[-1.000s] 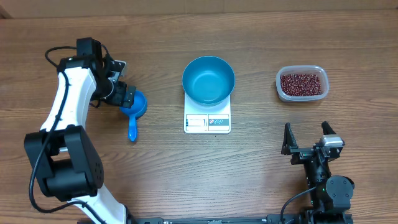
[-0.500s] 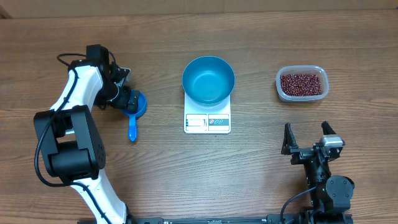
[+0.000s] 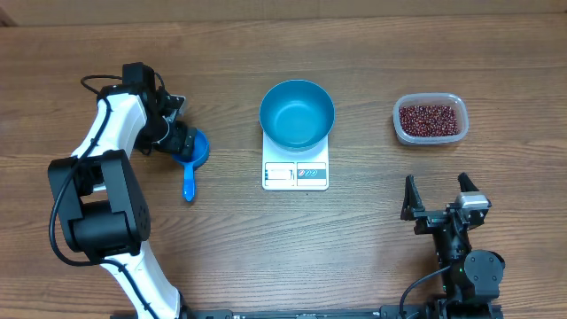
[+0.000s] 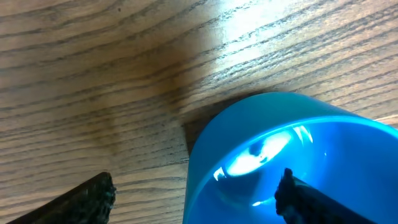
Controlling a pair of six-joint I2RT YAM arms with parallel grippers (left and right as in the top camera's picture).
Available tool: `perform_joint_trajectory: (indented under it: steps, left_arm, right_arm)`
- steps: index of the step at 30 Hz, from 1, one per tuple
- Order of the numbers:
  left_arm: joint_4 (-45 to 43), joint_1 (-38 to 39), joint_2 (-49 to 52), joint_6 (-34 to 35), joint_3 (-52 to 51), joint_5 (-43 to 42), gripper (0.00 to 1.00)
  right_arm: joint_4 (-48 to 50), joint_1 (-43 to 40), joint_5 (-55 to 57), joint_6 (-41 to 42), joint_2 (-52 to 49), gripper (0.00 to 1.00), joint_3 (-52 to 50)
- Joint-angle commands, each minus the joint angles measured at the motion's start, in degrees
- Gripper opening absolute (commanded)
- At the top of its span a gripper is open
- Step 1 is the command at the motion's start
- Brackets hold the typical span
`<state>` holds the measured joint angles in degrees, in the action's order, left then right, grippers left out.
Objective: Scoop item into bowl and weigh 150g on scale
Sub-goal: 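Lift the blue scoop with the left gripper toward the teal bowl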
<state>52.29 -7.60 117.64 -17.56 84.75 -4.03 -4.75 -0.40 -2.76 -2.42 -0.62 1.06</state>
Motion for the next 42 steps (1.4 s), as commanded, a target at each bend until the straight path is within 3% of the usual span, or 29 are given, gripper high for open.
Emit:
perform_joint_trajectory:
  steps: [1, 3, 11, 14, 23, 29, 32, 38, 39, 42]
  left_arm:
    - [0.09, -0.24, 0.24, 0.44, 1.27, -0.48, 0.86]
    - [-0.07, -0.24, 0.24, 0.46, 1.27, -0.50, 0.85]
    - [-0.31, -0.24, 0.24, 0.44, 1.25, -0.50, 0.22]
    - [-0.31, -0.24, 0.24, 0.44, 1.25, -0.50, 0.04]
    - [-0.22, -0.24, 0.20, 1.75, 1.31, -0.52, 0.04]
    - [7.26, -0.22, -0.46, 10.03, 9.94, -0.50, 0.04]
    - [15.04, -0.20, -0.46, 18.73, 20.87, -0.31, 0.04]
    - [30.47, -0.13, -0.46, 54.34, 36.74, 1.14, 0.04]
    - [33.05, 0.04, -0.46, 58.03, 37.73, -0.44, 0.04]
    - [35.63, 1.46, -0.44, 58.86, 38.10, -5.57, 0.04]
  right_arm:
    - [0.13, -0.33, -0.35, -0.68, 0.46, 1.00, -0.61]
    - [0.13, -0.33, -0.35, -0.68, 0.46, 1.00, -0.61]
    - [0.13, -0.31, -0.35, -0.68, 0.46, 1.00, -0.61]
    - [0.13, -0.33, -0.35, -0.68, 0.46, 1.00, -0.61]
    - [0.13, -0.31, -0.35, -0.68, 0.46, 1.00, -0.61]
    - [0.13, -0.31, -0.35, -0.68, 0.46, 1.00, -0.61]
    - [0.13, -0.33, -0.35, -0.68, 0.46, 1.00, -0.61]
    - [0.13, -0.31, -0.35, -0.68, 0.46, 1.00, -0.61]
    - [0.13, -0.33, -0.35, -0.68, 0.46, 1.00, -0.61]
    - [0.13, -0.33, -0.35, -0.68, 0.46, 1.00, -0.61]
